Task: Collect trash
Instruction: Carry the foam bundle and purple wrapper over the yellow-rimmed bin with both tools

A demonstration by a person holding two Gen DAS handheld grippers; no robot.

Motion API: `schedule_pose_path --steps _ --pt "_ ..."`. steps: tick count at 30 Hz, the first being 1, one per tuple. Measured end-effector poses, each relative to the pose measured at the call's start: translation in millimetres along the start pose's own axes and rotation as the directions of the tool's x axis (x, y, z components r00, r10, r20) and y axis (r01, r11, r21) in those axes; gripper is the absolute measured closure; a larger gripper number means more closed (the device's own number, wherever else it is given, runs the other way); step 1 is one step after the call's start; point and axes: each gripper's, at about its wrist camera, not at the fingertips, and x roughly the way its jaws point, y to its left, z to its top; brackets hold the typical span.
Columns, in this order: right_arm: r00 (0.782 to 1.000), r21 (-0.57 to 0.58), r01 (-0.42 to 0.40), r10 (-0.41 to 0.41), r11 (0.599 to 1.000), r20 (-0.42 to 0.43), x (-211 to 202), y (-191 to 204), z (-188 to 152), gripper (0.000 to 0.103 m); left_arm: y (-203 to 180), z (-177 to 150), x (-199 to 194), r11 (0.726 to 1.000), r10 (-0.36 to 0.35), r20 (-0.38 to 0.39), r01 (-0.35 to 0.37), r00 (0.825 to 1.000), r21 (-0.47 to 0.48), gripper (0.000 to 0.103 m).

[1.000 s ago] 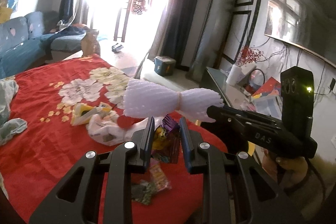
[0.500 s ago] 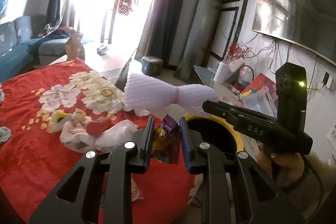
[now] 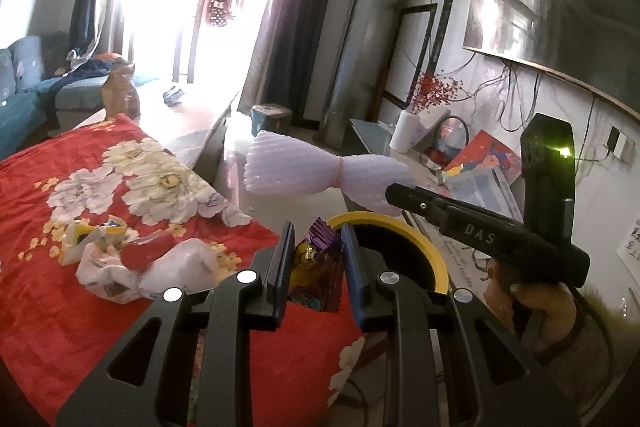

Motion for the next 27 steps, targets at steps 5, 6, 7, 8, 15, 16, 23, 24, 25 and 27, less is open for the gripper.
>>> schedule_pose_path --steps 5,6,7,8,15,16,23,24,25,27 --pt "1.000 0.038 0.029 -0.029 0.999 0.000 -0.4 -12.7 -0.8 0.092 -9.3 2.2 12.7 1.000 -0.018 -0.013 0.018 1.000 0.013 0.080" --pt "0.999 0.044 0.033 -0.033 0.998 0.001 -0.4 -15.4 -0.1 0.092 -11.2 2.5 15.0 1.000 -0.020 -0.016 0.021 1.000 0.018 0.080" --pt "0.999 0.052 0.043 -0.043 0.998 0.002 -0.7 -19.0 -0.5 0.092 -12.9 2.3 16.2 1.000 -0.023 -0.018 0.023 1.000 0.020 0.080" --pt "0.999 0.056 0.053 -0.053 0.997 0.002 -1.5 -22.4 -0.1 0.092 -15.0 2.8 18.3 0.999 -0.026 -0.020 0.027 0.999 0.023 0.080" --pt "0.994 0.107 0.111 -0.111 0.988 -0.011 -3.5 -49.4 -1.1 0.092 -26.8 3.9 32.3 0.998 -0.045 -0.035 0.046 0.998 0.042 0.080" --pt "0.993 0.115 0.118 -0.118 0.986 -0.013 -3.7 -52.9 -1.6 0.092 -28.1 3.5 34.2 0.998 -0.048 -0.037 0.049 0.998 0.043 0.080" --pt "0.987 0.150 0.161 -0.161 0.975 -0.012 -6.4 -72.2 -3.7 0.091 -37.3 0.5 45.1 0.996 -0.060 -0.056 0.063 0.997 0.056 0.080" --pt "0.986 0.154 0.167 -0.167 0.974 -0.011 -8.1 -75.3 -4.0 0.091 -38.5 0.1 47.1 0.996 -0.062 -0.059 0.065 0.996 0.057 0.080" --pt "0.985 0.158 0.172 -0.173 0.972 -0.011 -9.0 -77.8 -4.7 0.091 -39.4 0.2 49.3 0.996 -0.064 -0.061 0.068 0.996 0.058 0.080" --pt "0.982 0.168 0.188 -0.188 0.968 -0.011 -10.1 -84.3 -5.6 0.091 -41.4 -0.1 52.6 0.996 -0.070 -0.064 0.074 0.996 0.059 0.080"
